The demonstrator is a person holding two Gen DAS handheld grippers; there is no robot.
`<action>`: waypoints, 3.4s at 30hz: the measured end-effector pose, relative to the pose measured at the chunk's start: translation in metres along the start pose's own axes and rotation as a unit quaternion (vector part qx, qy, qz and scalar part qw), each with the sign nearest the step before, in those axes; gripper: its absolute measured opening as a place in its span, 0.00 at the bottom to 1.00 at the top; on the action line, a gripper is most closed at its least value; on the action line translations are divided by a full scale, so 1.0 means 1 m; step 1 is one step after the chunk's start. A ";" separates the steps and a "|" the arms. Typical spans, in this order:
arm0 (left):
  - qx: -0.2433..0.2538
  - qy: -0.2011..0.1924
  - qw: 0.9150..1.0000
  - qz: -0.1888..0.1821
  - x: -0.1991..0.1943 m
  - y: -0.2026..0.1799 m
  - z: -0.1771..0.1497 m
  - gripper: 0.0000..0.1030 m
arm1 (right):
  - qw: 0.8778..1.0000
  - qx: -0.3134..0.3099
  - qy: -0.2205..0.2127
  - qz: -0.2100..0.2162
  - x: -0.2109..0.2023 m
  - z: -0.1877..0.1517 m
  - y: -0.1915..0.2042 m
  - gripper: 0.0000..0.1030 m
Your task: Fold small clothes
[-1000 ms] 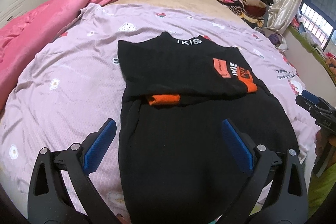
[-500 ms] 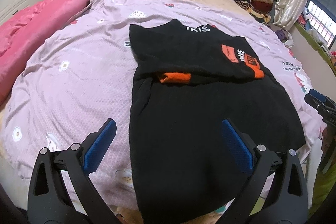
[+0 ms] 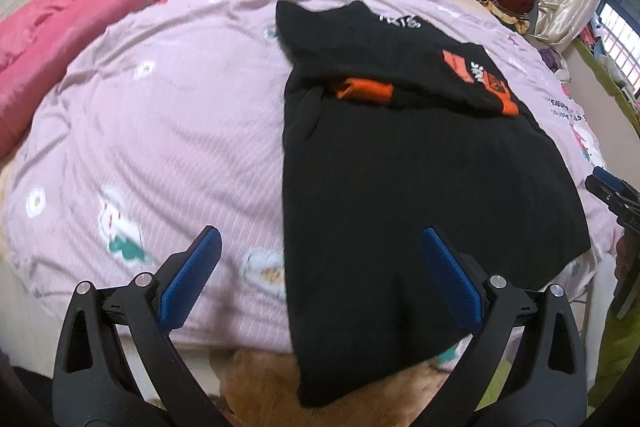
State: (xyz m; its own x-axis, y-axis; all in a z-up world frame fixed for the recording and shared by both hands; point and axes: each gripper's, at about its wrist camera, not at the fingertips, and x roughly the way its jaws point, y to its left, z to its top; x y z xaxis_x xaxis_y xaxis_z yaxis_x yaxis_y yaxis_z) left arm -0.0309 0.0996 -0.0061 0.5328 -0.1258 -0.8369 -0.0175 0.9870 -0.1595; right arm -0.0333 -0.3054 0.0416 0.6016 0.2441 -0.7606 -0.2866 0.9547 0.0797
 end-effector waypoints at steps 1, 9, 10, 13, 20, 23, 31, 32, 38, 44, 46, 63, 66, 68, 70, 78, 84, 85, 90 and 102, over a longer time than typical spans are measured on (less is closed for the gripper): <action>-0.002 0.003 1.000 -0.003 0.000 0.002 -0.003 0.91 | 1.000 0.000 0.002 0.000 0.001 -0.001 -0.001 0.91; -0.015 0.023 0.998 -0.052 -0.002 0.010 -0.029 0.90 | 1.000 0.009 0.008 -0.002 0.000 -0.012 -0.011 0.91; -0.017 0.026 0.998 -0.057 -0.001 0.010 -0.032 0.86 | 1.000 0.011 0.009 -0.002 0.000 -0.014 -0.013 0.91; -0.017 0.037 0.997 -0.069 0.002 0.007 -0.040 0.68 | 1.000 0.015 0.014 -0.004 -0.001 -0.019 -0.018 0.91; -0.019 0.066 0.995 -0.079 0.019 0.002 -0.051 0.56 | 0.999 0.023 0.033 -0.002 -0.004 -0.037 -0.031 0.91; -0.017 0.068 0.994 -0.080 0.021 0.001 -0.052 0.55 | 0.999 0.025 0.044 0.002 -0.006 -0.046 -0.038 0.91; -0.026 0.070 0.994 -0.086 0.028 0.005 -0.052 0.53 | 0.994 0.029 0.097 0.032 0.004 -0.070 -0.048 0.72; -0.026 0.070 0.994 -0.086 0.028 0.005 -0.052 0.54 | 0.994 0.029 0.102 0.035 0.006 -0.072 -0.048 0.65; -0.031 0.075 0.993 -0.088 0.032 0.008 -0.052 0.54 | 0.993 0.026 0.107 0.041 0.011 -0.075 -0.051 0.42; -0.024 0.066 0.993 -0.091 0.023 0.004 -0.049 0.28 | 0.995 0.001 0.088 0.045 -0.004 -0.070 -0.047 0.09; -0.019 0.060 0.993 -0.098 0.018 0.002 -0.048 0.09 | 0.996 0.009 0.067 0.062 -0.014 -0.065 -0.051 0.08; -0.046 -0.010 0.987 -0.154 -0.029 0.011 -0.016 0.03 | 0.988 0.052 -0.089 0.111 -0.058 0.002 -0.056 0.07; -0.052 -0.027 0.986 -0.157 -0.037 0.015 -0.003 0.03 | 0.986 0.062 -0.107 0.113 -0.061 0.012 -0.060 0.07; -0.056 -0.041 0.985 -0.156 -0.043 0.017 0.006 0.03 | 0.984 0.069 -0.118 0.114 -0.063 0.019 -0.062 0.07; -0.061 -0.051 0.984 -0.157 -0.046 0.019 0.015 0.03 | 0.983 0.074 -0.127 0.114 -0.065 0.024 -0.064 0.07; -0.071 -0.081 0.981 -0.159 -0.053 0.022 0.047 0.03 | 0.979 0.078 -0.154 0.104 -0.067 0.049 -0.064 0.07; -0.065 -0.098 0.982 -0.148 -0.058 0.022 0.068 0.03 | 0.978 0.077 -0.166 0.098 -0.064 0.070 -0.063 0.07; -0.067 -0.101 0.982 -0.146 -0.058 0.023 0.073 0.03 | 0.978 0.077 -0.168 0.097 -0.063 0.074 -0.063 0.07; -0.081 -0.106 0.980 -0.150 -0.053 0.029 0.093 0.03 | 0.976 0.083 -0.177 0.095 -0.054 0.097 -0.065 0.07; -0.091 -0.118 0.978 -0.145 -0.034 0.033 0.141 0.03 | 0.980 0.091 -0.164 0.066 -0.012 0.150 -0.071 0.07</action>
State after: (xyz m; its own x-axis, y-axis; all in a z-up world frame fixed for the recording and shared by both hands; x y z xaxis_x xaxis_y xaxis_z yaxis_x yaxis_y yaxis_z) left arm 0.0702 0.1505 0.0907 0.7175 -0.3496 -0.6024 0.0238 0.8767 -0.4804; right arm 0.0917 -0.3511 0.1412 0.7841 0.3800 -0.4907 -0.2580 0.9186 0.2992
